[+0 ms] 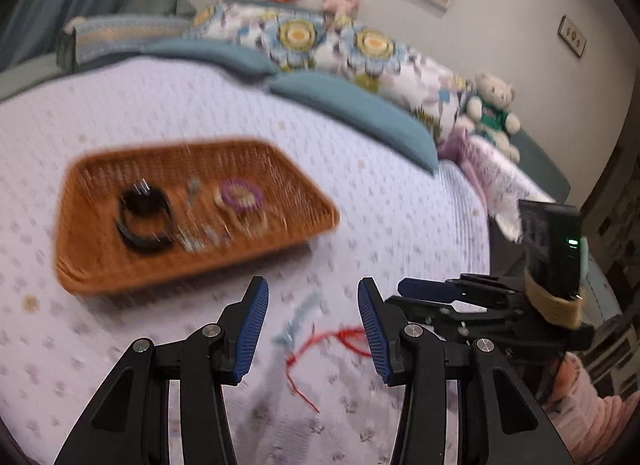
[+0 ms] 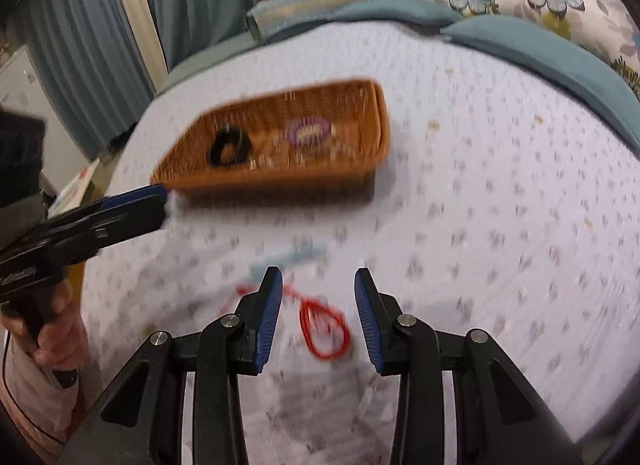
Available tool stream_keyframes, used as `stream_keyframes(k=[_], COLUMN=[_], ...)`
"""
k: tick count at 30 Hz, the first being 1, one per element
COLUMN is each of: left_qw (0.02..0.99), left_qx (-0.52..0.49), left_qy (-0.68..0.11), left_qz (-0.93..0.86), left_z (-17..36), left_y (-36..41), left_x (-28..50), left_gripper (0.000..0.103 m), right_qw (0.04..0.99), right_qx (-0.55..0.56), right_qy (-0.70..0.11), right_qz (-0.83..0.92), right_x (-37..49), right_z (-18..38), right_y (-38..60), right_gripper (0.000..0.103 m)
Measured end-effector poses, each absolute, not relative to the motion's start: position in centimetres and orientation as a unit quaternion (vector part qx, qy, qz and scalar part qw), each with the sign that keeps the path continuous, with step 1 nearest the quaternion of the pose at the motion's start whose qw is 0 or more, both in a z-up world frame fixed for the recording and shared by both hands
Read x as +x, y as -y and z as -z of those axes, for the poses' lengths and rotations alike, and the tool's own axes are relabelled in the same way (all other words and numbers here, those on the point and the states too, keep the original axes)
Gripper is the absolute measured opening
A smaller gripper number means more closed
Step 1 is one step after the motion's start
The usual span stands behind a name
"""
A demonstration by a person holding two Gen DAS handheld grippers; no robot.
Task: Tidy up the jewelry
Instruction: 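Grasp the light-blue hair clip with the left tool while the right tool grasps the red string bracelet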
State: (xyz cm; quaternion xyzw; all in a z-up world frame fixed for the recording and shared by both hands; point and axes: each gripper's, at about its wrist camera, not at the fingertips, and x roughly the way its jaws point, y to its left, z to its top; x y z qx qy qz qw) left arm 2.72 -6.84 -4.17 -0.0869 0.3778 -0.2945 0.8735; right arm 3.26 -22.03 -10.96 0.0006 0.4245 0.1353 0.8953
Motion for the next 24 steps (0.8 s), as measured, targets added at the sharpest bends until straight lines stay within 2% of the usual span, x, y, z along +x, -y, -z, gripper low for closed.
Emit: stream_keyframes(k=[8,21,22,24], left_qw=[0.838,0.824,0.823,0.823], left_qx=[-0.062,-0.070,-0.073,-0.074], left_qy=[-0.454,-0.482,-0.482,-0.483], left_qz=[0.297,0.289,0.290,0.290], left_z=[10.1,12.2,12.2,12.3], left_y=[10.1,10.2,10.2,10.3], left_x=[6.1,7.7,7.8,7.8], left_gripper=[0.048,0.047,0.047,0.047], right_qw=[0.884,0.877,0.876,0.877], right_qx=[-0.024,-0.092,-0.092,-0.096], right_qy=[-0.446,-0.458,-0.460,-0.460], right_qz=[-0.138,-0.117,-0.111,-0.100], right_x=[3.3,4.0,4.2,4.4], right_z=[13.4,15.9,16.0,16.0], right_y=[21.5,19.0,19.1,19.4], right_gripper=[0.042,0.044,0.042,0.025])
